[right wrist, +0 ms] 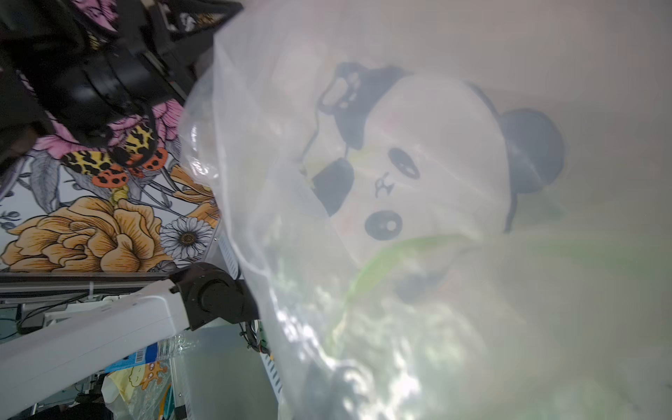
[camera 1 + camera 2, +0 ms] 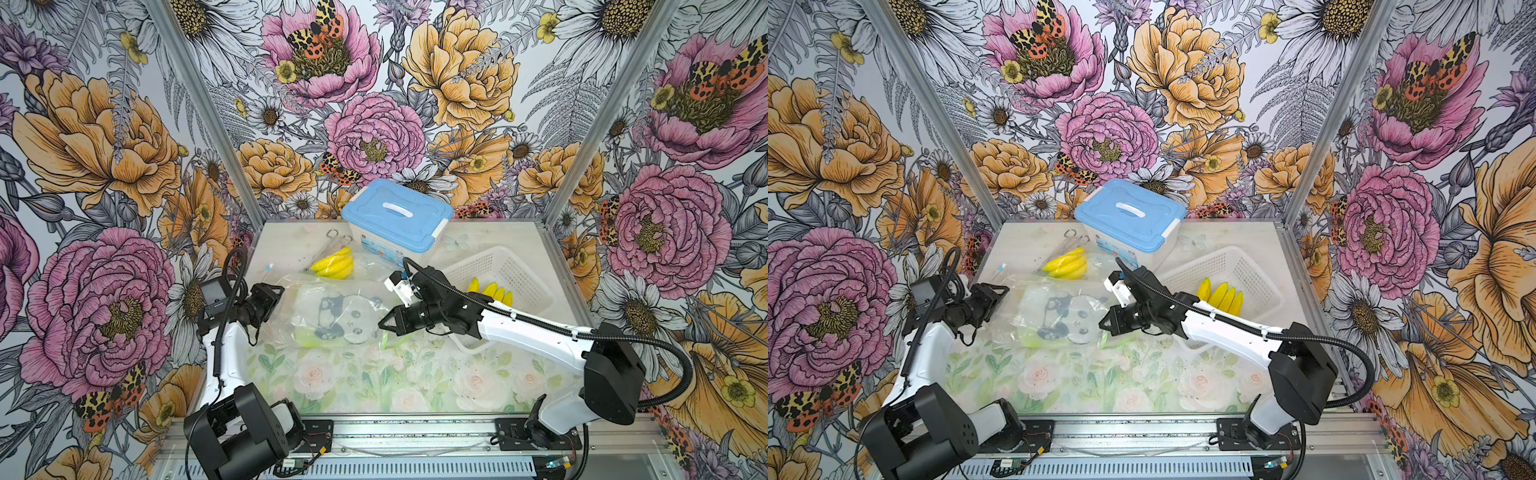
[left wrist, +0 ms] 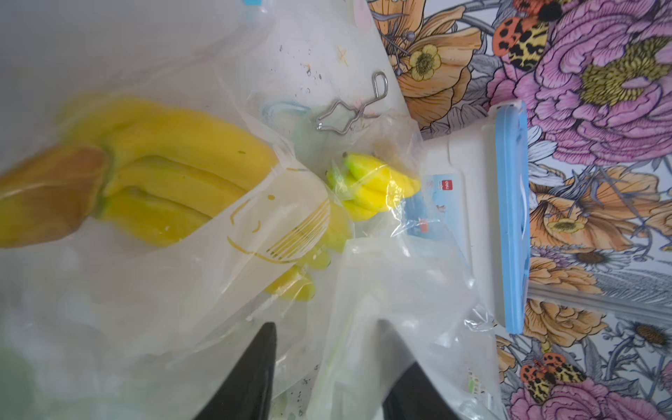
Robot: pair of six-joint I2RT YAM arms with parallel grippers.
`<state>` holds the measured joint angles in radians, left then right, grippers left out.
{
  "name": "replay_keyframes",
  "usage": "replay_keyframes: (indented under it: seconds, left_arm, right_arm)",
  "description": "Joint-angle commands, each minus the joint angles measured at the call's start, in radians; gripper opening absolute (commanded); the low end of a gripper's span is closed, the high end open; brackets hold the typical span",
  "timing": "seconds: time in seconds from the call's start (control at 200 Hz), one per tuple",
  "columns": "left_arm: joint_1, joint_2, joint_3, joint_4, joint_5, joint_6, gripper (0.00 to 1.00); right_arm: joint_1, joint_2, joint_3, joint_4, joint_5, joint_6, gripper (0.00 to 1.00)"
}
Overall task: Open the zip-top bag and take out the banana
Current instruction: Place the zipper food storage bag at the corner of the board.
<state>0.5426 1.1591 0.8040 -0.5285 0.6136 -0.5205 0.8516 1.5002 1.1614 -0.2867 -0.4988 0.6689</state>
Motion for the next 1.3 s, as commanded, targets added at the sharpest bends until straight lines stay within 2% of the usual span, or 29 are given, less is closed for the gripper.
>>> replay_keyframes:
  seconds: [0.0, 0.175, 0.345, 0.51, 0.625, 0.78, 0.855, 1.111, 1.146, 1.206, 1.296]
  left_arm:
    - [0.025, 0.011, 0.045, -0.008, 0.031, -0.023, 0.99]
    - [0.023, 0.039, 0.102, -0.008, 0.071, -0.054, 0.99]
    - [0.016, 0.059, 0.127, -0.006, 0.078, -0.057, 0.99]
    - [0.002, 0.059, 0.094, 0.011, 0.085, -0.059, 0.99]
    - [-0.009, 0.057, 0.063, 0.025, 0.094, -0.059, 0.99]
    - [-0.029, 0.053, 0.036, 0.027, 0.099, -0.051, 0.99]
    - [-0.045, 0.054, 0.025, 0.026, 0.109, -0.051, 0.99]
    - [-0.081, 0.057, 0.006, 0.021, 0.129, -0.047, 0.99]
    - [-0.086, 0.058, 0.007, 0.018, 0.131, -0.043, 0.99]
    - [-0.092, 0.062, 0.01, 0.013, 0.13, -0.039, 0.99]
    - [-0.101, 0.067, 0.028, -0.007, 0.114, -0.019, 0.99]
  right_arm:
    - [-0.053, -0.107, 0.086, 0.037, 0.007, -0.074, 0.0]
    - [-0.219, -0.207, 0.138, 0.031, 0.057, -0.147, 0.0]
    - [-0.507, -0.261, 0.128, 0.029, 0.064, -0.161, 0.0]
    - [-0.738, -0.242, 0.164, 0.033, 0.105, -0.203, 0.0]
    - [-0.88, -0.165, 0.188, 0.061, 0.137, -0.2, 0.0]
    - [-0.975, 0.012, 0.214, 0.149, 0.13, -0.173, 0.0]
    - [-1.0, 0.088, 0.231, 0.205, 0.166, -0.164, 0.0]
    - [-1.033, 0.279, 0.31, 0.312, 0.176, -0.107, 0.0]
    - [-1.034, 0.293, 0.314, 0.315, 0.163, -0.102, 0.1]
    - [-1.034, 0.302, 0.322, 0.305, 0.136, -0.098, 0.37]
    - [-1.036, 0.264, 0.303, 0.284, 0.131, -0.108, 0.56]
